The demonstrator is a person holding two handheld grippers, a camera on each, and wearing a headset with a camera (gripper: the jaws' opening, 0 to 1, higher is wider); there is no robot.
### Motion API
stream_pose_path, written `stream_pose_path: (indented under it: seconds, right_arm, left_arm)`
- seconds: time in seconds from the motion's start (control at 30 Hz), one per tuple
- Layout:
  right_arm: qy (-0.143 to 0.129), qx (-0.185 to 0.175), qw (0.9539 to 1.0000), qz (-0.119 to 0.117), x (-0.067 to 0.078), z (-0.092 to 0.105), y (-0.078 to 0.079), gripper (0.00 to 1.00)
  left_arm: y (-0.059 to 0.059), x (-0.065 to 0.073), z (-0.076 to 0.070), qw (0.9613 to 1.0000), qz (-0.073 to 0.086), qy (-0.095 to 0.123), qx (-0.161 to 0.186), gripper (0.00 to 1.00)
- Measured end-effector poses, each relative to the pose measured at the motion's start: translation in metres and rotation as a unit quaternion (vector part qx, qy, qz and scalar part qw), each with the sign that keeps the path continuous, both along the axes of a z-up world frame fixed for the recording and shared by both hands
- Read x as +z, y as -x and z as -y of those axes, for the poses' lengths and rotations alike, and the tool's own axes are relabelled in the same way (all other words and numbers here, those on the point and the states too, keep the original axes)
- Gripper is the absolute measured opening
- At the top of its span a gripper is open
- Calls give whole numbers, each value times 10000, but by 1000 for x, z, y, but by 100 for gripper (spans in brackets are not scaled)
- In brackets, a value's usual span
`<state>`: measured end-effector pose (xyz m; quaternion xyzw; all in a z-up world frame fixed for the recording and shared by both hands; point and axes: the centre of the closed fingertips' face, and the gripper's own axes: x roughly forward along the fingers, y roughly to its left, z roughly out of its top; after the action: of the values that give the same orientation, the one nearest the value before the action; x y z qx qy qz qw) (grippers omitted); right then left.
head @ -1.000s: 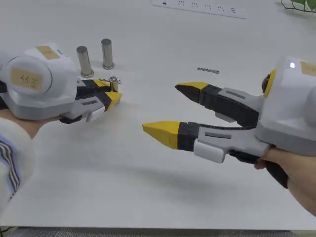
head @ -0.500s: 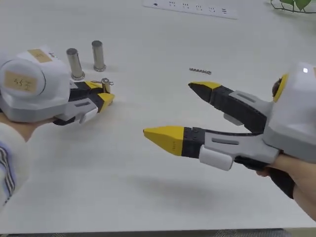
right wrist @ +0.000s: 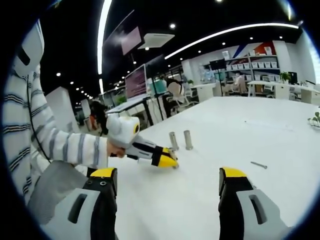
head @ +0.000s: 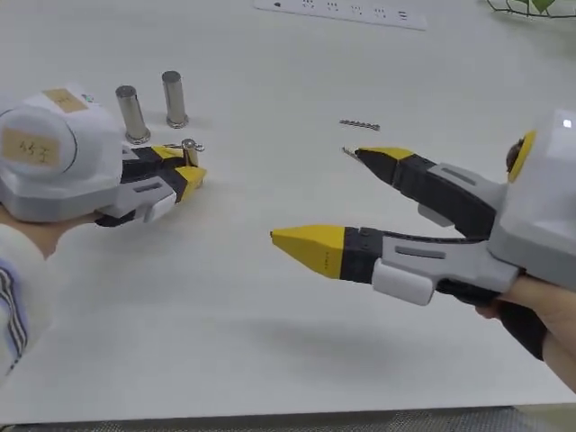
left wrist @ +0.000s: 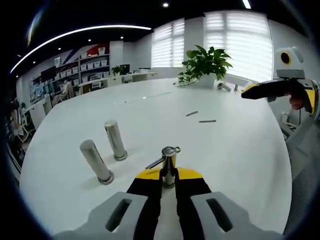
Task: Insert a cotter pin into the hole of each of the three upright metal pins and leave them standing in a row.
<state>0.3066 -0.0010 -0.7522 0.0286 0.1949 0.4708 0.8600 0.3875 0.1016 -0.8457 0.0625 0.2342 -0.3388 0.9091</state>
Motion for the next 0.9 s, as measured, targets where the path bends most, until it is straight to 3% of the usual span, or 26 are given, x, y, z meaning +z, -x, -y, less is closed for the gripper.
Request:
stream_pose_path:
  seconds: [0.2,0.4,0.6,0.67,0.9]
  right_arm:
    - [41,-73,9999,65,0,3,-3,84]
    - [52,-102,9998,145,5,6,-3,85]
    - [154,-84,9997,148,3,8,-2,95]
    - [161,-84,9997,132,2,8,-1,98]
    - [163,-51,9999,12,-3,8,5,100]
  left_arm:
    - [3,-3,-1,9998,62,-132,-117,20]
    - [11,-6,-9,9998,-49,-182,-99,26]
    - [19,-10,-27,9991,-182,-329,-172,36]
    - [22,-12,-36,9990,-375,-208,-82,36]
    - [17,-10,-68,9984,-391,-324,230,37]
